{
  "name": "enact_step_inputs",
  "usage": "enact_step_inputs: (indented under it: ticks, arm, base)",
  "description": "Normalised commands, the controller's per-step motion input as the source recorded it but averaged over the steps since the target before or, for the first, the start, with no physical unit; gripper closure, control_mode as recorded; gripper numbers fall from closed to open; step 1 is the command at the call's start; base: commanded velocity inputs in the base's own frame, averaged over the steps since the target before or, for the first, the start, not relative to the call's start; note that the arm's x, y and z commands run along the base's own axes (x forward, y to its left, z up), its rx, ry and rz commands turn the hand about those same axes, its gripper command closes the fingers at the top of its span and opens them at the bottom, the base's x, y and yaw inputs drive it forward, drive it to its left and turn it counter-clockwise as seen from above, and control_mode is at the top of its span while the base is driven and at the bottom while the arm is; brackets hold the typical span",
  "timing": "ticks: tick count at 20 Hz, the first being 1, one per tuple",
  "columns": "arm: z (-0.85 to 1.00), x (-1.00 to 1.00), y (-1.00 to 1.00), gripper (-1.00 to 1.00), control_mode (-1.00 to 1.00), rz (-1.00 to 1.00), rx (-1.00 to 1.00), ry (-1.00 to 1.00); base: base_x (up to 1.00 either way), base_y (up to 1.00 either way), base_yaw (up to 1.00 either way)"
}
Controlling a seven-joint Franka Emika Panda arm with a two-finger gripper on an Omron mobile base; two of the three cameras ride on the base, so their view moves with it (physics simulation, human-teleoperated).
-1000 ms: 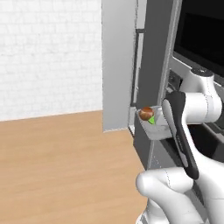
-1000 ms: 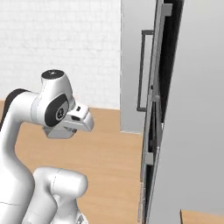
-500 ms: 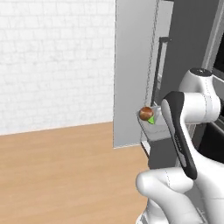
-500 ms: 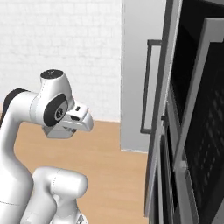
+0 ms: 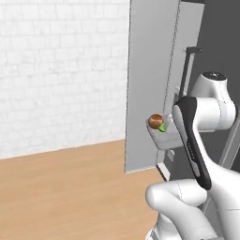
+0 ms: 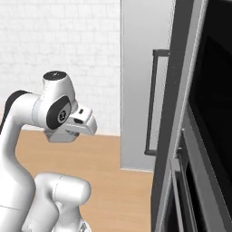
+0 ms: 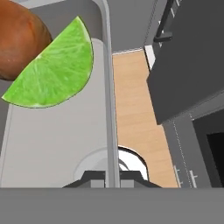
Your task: Take the meat container that has the fish and place it on the second highest rack of the freezer. Then take the vegetable container that has the onion and lemon wedge and place it on the highest rack of the freezer.
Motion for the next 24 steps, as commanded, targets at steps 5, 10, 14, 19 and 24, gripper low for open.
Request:
enact_step_inputs:
  ticks: [5, 10, 14, 19, 24]
  arm:
    - [0.0, 0.0, 0.0, 1.0, 1.0, 0.0, 0.0, 0.0]
    - [0.0, 0.0, 0.0, 1.0, 1.0, 0.0, 0.0, 0.0]
    - [0.0, 0.0, 0.0, 1.0, 1.0, 0.0, 0.0, 0.0]
    - [0.0, 0.0, 0.0, 1.0, 1.0, 0.0, 0.0, 0.0]
    - [0.0, 0.0, 0.0, 1.0, 1.0, 0.0, 0.0, 0.0]
  base:
    - [0.37, 0.52, -0.37]
    - [0.42, 0.55, -0.42]
    - [0.63, 0.54, -0.46]
    - [0.67, 0.57, -0.48]
    - [0.52, 0.62, -0.47]
